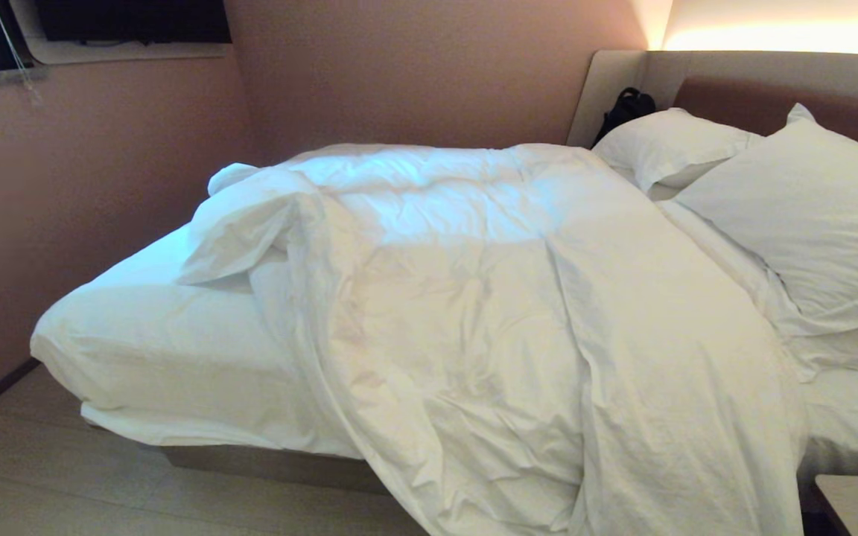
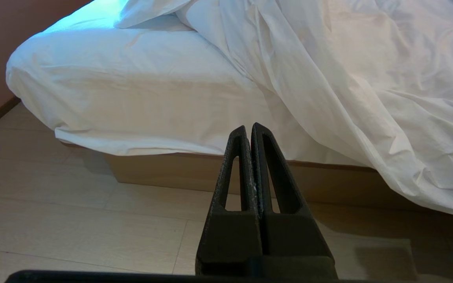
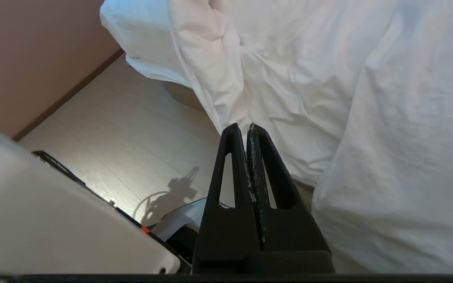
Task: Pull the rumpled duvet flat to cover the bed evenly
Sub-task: Hold the folded corner of the quilt
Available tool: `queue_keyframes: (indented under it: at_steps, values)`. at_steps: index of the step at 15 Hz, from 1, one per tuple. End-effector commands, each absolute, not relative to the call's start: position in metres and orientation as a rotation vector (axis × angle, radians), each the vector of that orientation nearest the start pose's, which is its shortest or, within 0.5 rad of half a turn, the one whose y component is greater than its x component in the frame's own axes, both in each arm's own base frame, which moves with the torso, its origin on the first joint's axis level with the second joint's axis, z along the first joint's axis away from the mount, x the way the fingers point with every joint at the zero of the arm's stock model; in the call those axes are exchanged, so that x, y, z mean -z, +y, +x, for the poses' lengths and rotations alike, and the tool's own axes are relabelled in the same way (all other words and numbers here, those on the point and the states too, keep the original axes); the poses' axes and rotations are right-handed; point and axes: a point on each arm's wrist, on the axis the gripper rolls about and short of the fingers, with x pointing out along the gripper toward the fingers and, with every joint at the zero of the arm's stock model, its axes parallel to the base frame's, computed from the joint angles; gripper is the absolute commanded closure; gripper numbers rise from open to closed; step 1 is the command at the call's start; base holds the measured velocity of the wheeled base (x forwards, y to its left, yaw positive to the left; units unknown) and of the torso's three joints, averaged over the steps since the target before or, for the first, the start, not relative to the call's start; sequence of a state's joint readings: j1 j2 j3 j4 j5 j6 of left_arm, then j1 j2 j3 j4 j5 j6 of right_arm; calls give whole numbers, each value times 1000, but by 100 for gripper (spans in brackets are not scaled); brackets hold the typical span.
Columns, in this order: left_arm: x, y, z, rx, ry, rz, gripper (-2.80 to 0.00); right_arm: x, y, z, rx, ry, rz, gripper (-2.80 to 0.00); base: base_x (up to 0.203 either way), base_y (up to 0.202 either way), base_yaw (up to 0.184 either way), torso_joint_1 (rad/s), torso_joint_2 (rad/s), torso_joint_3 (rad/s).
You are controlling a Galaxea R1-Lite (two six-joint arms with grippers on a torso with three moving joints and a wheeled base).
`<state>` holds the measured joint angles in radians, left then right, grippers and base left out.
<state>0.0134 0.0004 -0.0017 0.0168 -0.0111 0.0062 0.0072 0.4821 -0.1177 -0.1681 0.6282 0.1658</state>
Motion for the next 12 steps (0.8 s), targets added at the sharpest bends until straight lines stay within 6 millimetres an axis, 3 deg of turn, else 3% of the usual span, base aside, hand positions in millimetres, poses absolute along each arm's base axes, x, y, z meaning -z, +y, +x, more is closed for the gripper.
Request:
queue_keyframes:
  at_steps: [1, 12]
  values:
    - [-74, -1, -23, -3, 15, 6, 0, -121, 14, 5, -659, 214, 196, 0, 0, 0, 0, 0, 0, 0]
    - [-74, -1, -23, -1, 15, 6, 0, -111, 15, -16, -700, 130, 143, 0, 0, 0, 0, 0, 0, 0]
